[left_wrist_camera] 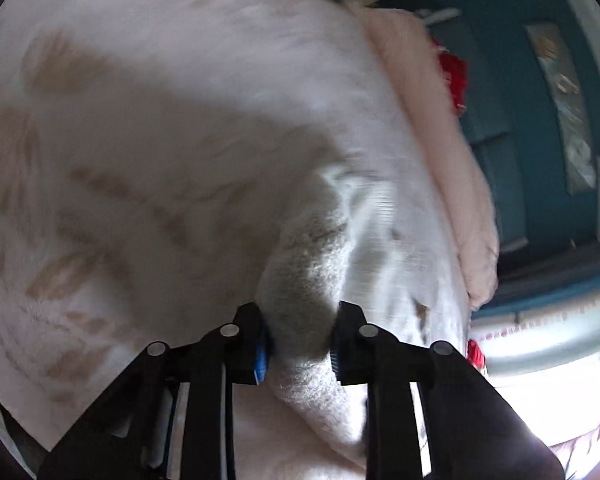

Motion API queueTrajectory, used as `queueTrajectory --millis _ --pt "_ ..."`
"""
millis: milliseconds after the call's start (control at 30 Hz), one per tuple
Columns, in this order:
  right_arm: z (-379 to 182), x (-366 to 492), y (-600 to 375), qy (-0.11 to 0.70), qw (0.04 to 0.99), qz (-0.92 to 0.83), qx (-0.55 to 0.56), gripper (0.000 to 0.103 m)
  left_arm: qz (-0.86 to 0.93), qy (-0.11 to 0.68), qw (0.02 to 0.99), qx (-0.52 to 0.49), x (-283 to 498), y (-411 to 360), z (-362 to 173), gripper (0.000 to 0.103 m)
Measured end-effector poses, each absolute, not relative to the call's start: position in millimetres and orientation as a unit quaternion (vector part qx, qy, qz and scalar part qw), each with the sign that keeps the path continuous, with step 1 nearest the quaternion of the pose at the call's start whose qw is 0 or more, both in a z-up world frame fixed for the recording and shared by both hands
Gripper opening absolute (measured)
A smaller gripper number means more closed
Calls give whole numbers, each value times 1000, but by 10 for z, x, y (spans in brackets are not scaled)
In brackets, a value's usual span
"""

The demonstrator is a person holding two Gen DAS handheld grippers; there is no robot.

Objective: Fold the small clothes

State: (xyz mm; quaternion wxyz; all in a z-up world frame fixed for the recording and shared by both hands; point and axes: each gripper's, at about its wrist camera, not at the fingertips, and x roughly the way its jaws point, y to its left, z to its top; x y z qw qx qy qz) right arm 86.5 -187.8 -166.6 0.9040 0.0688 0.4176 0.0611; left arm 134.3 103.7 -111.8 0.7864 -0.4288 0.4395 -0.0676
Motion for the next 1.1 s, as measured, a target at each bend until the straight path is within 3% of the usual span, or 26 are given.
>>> queueTrajectory --millis 200,400,567,700,800,867,900,933,967,1000,1100 --pt "-1676 888 -1998 413 902 81 97 2 -188 389 841 -325 1366 326 -228 19" --pt "-1499 486 -2468 382 900 102 181 2 -295 393 844 -216 1318 -744 131 19" --pt "-1281 -236 -3137 367 910 48 186 4 -344 429 824 -136 1149 -1674 -5 19" --pt "-1236 -639 -3590 370 908 -10 195 10 -344 487 800 -59 857 -2297 -524 21" --pt "-1229 -759 -3813 372 903 -33 211 13 -311 506 803 -51 781 -2334 -787 30" --pt "-1186 -766 -3908 372 901 -27 219 21 -316 493 807 -80 678 -2194 -649 50" --pt "-1142 -746 -3940 369 902 -18 226 34 -323 488 806 -90 623 -2075 -531 68" --pt "-1093 -713 -3964 362 901 -7 238 41 -323 481 810 -92 578 -1976 -441 77" --pt "-1025 -642 -3993 354 899 10 258 53 -316 466 822 -88 533 -1839 -325 79" --pt "-976 -602 -4018 346 898 21 272 57 -308 456 831 -83 511 -1719 -255 80" --pt "-844 -359 -3999 330 898 36 288 57 -260 443 855 -67 594 -1303 -123 81"
